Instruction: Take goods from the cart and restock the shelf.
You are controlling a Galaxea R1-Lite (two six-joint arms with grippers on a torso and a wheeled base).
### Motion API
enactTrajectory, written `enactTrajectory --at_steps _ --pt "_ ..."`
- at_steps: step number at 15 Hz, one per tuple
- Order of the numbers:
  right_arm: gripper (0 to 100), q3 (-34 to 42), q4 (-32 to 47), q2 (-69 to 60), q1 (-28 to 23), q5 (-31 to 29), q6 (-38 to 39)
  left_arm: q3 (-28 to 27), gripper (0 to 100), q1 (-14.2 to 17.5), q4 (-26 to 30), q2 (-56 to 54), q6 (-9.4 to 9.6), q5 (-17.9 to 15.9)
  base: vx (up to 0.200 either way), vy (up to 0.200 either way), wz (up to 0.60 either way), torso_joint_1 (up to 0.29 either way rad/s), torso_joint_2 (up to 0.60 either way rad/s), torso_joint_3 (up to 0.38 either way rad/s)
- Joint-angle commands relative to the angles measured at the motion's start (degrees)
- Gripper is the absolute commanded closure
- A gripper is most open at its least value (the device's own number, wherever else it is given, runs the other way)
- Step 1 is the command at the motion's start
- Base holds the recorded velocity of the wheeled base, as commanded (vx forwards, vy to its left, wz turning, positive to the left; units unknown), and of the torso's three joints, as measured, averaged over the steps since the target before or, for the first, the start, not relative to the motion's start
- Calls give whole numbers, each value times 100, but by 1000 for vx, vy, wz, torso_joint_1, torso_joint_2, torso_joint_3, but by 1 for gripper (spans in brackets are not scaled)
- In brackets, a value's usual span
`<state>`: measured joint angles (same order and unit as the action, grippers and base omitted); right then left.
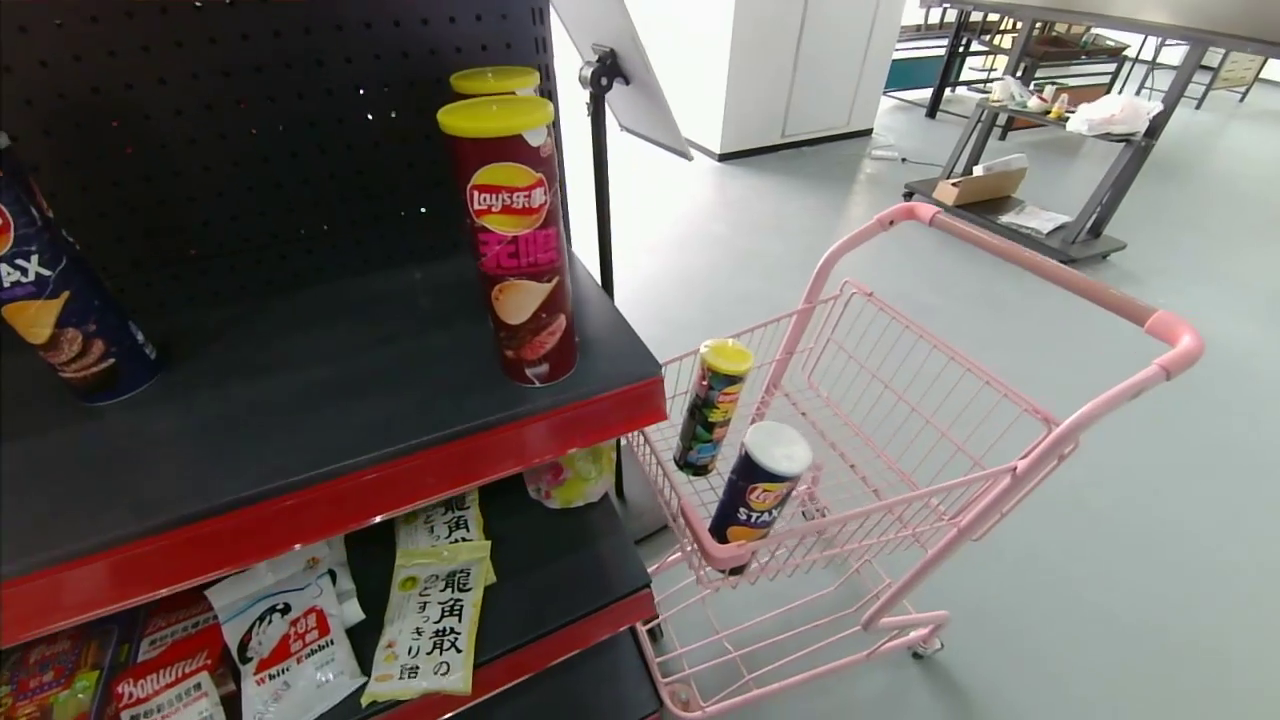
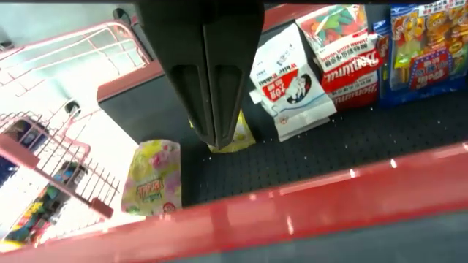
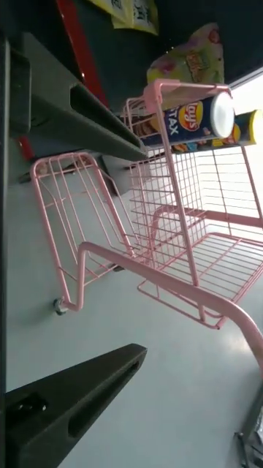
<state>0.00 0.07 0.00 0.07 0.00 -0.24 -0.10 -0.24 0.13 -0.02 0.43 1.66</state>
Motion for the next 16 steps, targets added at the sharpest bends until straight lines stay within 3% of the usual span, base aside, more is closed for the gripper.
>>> enactTrajectory --at_steps 1,6,11,12,13,15,16 --pt "0 0 1 9 1 0 -2 1 100 -2 4 2 1 1 0 0 0 -188 544 354" --pt "0 0 1 9 1 18 -2 1 100 -2 4 2 1 1 0 0 0 -155 528 368" --pt "0 -123 1 334 -51 79 -257 1 100 -2 4 2 1 1 0 0 0 -31 113 87" --pt "0 -2268 19 2558 195 299 710 1 100 -2 4 2 1 1 0 0 0 0 0 0" --pt "0 -3911 37 4069 415 413 1642 1 100 -2 4 2 1 1 0 0 0 0 0 0" --pt "0 -4254 -394 5291 1003 624 1264 1 100 -2 4 2 1 1 0 0 0 0 0 0" --pt "0 -4008 -719 5941 889 650 1132 1 100 -2 4 2 1 1 0 0 0 0 0 0"
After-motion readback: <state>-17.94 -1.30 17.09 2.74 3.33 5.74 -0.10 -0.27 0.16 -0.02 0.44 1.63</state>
